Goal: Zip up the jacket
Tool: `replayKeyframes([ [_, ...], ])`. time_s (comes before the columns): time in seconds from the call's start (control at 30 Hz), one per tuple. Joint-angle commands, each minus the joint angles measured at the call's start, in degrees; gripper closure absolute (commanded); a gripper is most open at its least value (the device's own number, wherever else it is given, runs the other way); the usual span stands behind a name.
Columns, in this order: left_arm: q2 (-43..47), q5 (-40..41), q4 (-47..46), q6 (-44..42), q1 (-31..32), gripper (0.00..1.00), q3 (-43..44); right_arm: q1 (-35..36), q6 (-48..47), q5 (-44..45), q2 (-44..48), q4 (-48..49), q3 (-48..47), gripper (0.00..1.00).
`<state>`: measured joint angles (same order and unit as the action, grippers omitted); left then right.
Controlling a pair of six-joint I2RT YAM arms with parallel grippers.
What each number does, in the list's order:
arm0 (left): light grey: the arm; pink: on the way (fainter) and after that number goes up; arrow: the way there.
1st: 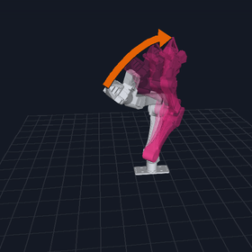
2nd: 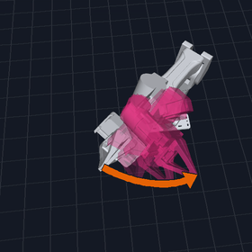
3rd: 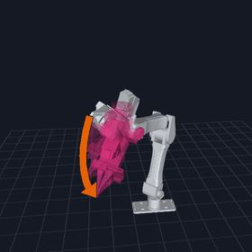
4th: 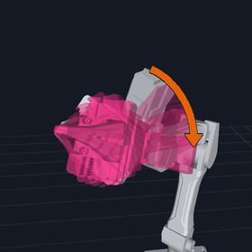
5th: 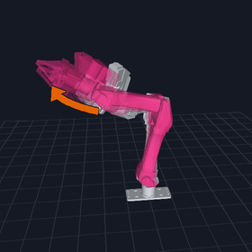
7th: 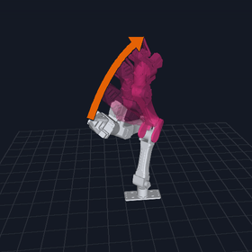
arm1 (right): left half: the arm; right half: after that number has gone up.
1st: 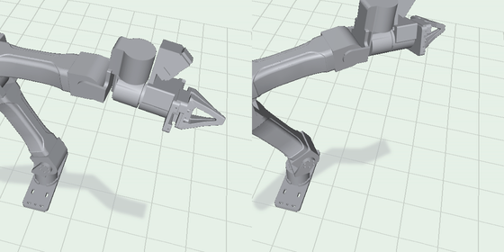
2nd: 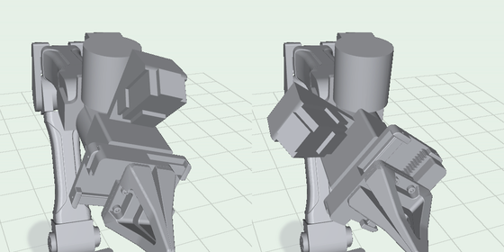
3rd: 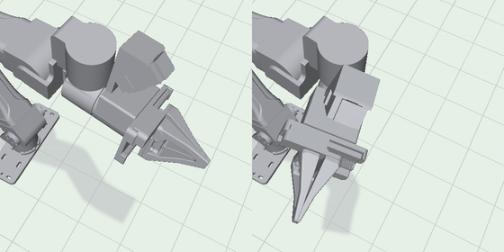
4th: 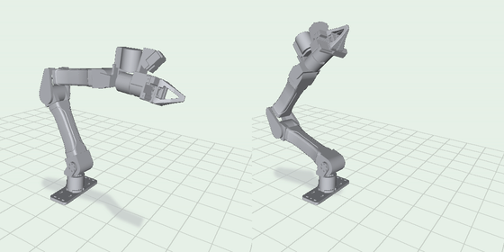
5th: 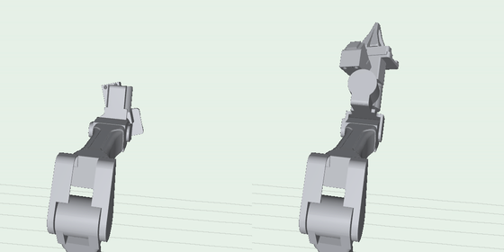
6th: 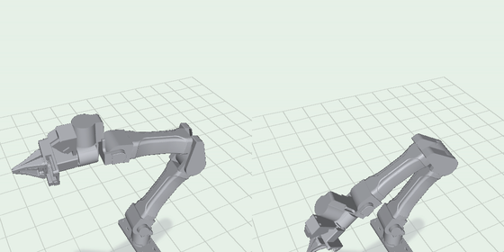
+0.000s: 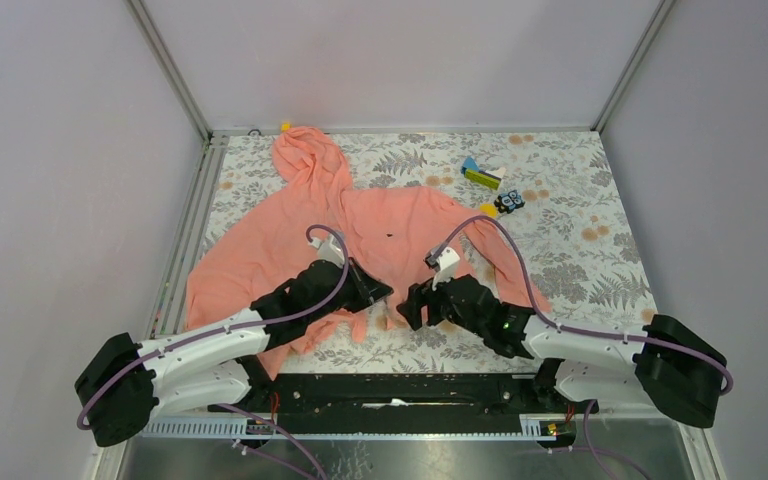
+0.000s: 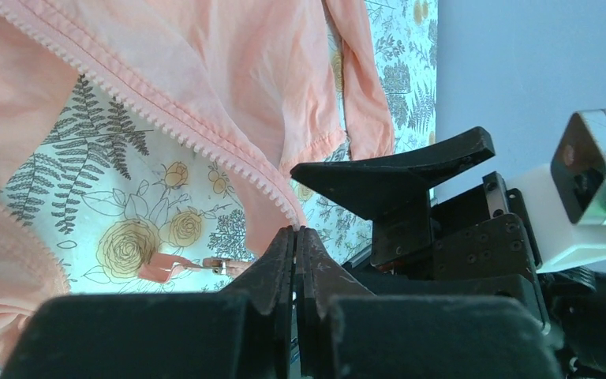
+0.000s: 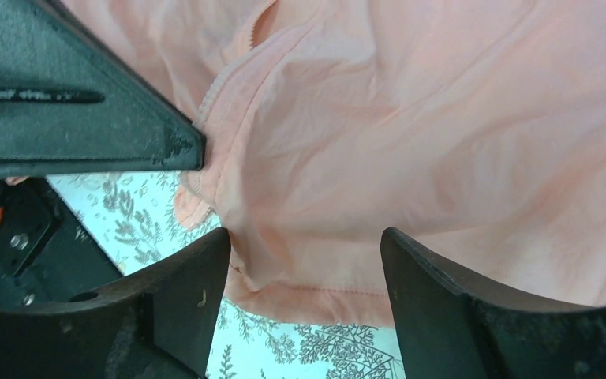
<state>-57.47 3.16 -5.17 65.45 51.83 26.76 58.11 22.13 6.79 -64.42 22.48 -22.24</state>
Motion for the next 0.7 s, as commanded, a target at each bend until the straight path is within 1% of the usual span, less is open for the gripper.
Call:
replayKeyframes([
  [0.0, 0.58, 1.62, -0.13, 2.08, -0.06, 1.00, 2.35, 3.24, -0.50, 11.73, -2.35, -0.17, -4.73, 0.23],
  [0.1, 0.11, 1.50, -0.29, 2.27, -0.14, 1.00, 2.24, 6.19, -1.53, 15.26, -4.66, -1.12, -7.24, 0.25],
  [0.23, 0.40, 1.59, -0.67, 2.95, -0.08, 1.00, 1.84, 9.53, -1.82, 20.85, -5.55, -0.97, -8.44, 0.25],
  [0.4, 1.13, 1.44, -1.64, 3.52, -0.23, 1.00, 1.01, 11.86, -2.55, 23.36, -7.75, 0.24, -10.02, 0.27],
  [0.67, 1.90, 1.84, -0.21, 3.98, -0.32, 1.00, 1.52, 15.59, -3.96, 29.94, -11.85, 3.09, -11.63, 0.32],
])
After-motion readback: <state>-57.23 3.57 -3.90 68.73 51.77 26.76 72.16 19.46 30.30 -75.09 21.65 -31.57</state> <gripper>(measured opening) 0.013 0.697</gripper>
